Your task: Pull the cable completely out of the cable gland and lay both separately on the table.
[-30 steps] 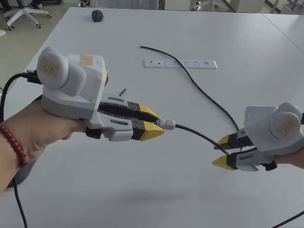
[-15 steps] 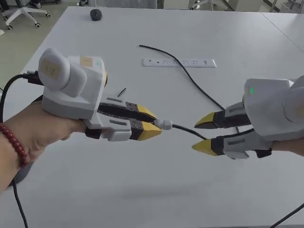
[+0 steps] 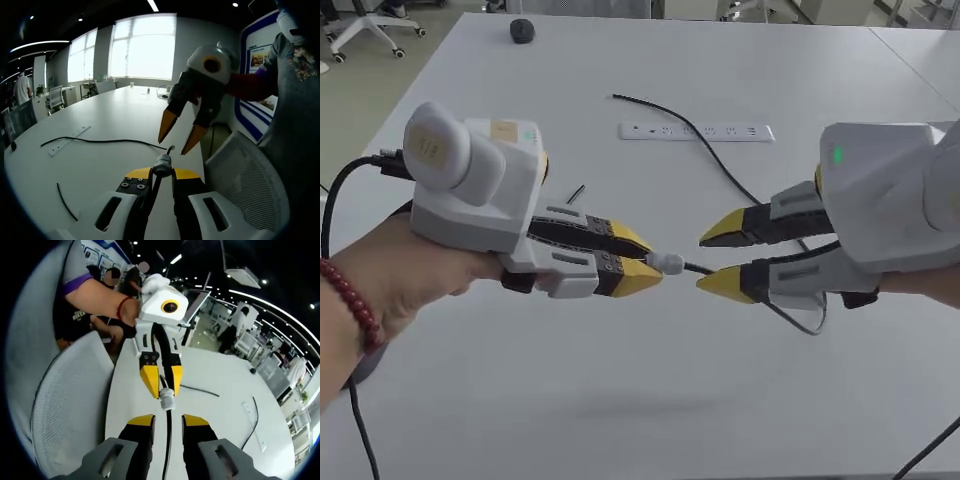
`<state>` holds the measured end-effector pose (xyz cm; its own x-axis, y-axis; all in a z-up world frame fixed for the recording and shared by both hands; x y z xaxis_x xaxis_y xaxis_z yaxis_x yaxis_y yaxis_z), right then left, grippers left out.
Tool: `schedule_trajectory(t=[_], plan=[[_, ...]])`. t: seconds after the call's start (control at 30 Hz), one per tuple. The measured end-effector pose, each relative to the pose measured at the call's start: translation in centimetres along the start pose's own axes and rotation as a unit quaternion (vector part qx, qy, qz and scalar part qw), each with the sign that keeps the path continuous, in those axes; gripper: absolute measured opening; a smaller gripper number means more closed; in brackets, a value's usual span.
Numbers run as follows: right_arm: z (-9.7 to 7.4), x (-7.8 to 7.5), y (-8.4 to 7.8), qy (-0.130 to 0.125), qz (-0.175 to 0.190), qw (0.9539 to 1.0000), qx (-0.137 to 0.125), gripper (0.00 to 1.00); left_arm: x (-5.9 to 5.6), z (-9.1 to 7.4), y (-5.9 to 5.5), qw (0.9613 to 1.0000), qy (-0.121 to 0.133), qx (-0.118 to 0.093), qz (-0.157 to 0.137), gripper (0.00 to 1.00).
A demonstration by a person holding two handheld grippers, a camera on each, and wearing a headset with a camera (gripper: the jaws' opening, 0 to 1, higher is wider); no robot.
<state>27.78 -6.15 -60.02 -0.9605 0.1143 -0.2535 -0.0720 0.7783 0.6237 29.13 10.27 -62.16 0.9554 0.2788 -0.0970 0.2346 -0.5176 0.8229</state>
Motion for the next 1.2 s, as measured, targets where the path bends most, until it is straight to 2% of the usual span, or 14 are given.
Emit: schedule_trajectory(t=[0.1, 0.53, 1.2], plan=[[0.3, -0.1, -0.2, 0.001, -0.007, 0.9999, 0.009, 0.12, 0.0, 0.0, 0.0, 1.0000, -0.001, 0.001, 0.000, 0.16], [1.2, -0.6, 0.0, 0.013, -0.003, 0.9999, 0.010, 0.04, 0.0, 0.2, 0.1, 1.0000, -0.006, 0.001, 0.004, 0.16], [1.4, -0.5, -0.7, 0.021, -0.006, 0.9997, 0.012, 0.00, -0.1, 0.3, 0.1, 0.9999, -0.008, 0.004, 0.007, 0.16]])
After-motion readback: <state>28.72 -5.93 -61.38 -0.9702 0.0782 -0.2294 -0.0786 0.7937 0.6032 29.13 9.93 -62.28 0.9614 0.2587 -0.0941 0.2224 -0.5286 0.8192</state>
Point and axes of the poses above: the centre of the closed fingertips' face, and the gripper's own axes: z roughly forward along the fingers, x roughly to its left, y roughly out of its top, the point moved 9 cm from there along -z, roughly backward along the fingers, and after that the axes turned 10 degrees about x, right-handed, at the moved point
